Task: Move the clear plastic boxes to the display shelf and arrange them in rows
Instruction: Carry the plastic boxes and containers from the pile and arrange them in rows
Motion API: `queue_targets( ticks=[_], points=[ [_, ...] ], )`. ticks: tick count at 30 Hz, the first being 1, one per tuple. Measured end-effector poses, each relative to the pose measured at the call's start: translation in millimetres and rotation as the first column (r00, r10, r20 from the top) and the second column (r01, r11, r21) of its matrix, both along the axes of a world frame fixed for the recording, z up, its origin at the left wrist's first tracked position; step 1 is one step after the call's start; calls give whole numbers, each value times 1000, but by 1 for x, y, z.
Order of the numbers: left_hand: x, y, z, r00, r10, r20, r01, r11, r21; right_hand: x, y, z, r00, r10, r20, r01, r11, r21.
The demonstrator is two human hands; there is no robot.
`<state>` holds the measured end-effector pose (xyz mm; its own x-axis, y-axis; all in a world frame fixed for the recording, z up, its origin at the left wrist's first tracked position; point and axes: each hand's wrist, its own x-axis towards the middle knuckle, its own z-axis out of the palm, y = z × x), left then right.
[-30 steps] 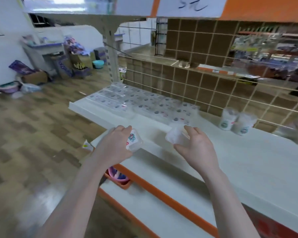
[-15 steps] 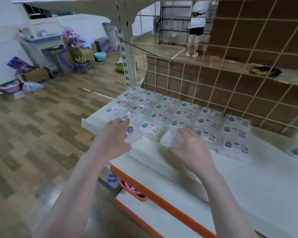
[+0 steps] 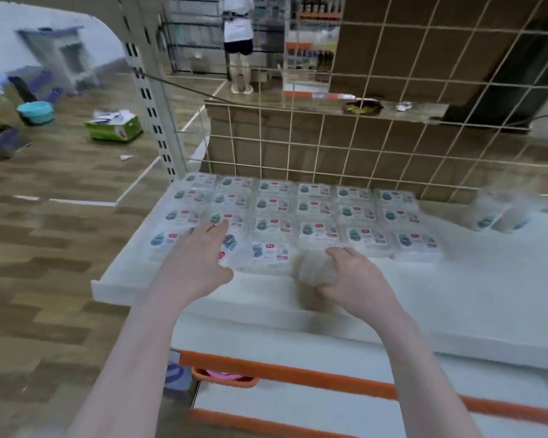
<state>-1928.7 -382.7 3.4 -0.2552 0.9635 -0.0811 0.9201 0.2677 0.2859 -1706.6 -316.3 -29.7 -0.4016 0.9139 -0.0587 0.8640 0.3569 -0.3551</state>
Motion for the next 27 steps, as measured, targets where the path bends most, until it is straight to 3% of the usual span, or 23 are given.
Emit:
queue_targets(
  ticks=[6, 14, 18, 22, 27],
  points=[
    [-28, -5, -1, 999, -35, 26, 35, 999, 14, -13, -7, 4, 994, -73, 88, 74, 997, -17],
    [-39, -5, -1, 998, -45, 51, 44, 998, 34, -26, -4, 7, 980, -37, 197, 16, 995, 103],
    [-38, -3, 0, 998, -38, 46, 36, 998, 47, -18, -5, 10, 991, -52, -121, 61, 995, 76],
    [-29, 0, 2, 998, -45, 33, 43, 997, 59, -6, -7, 18, 894, -60, -445, 44, 998, -46],
    [-19, 2, 2, 998, -55, 39, 52, 997, 64, 8, -6, 13, 832, -32, -554, -30, 994, -102]
  ],
)
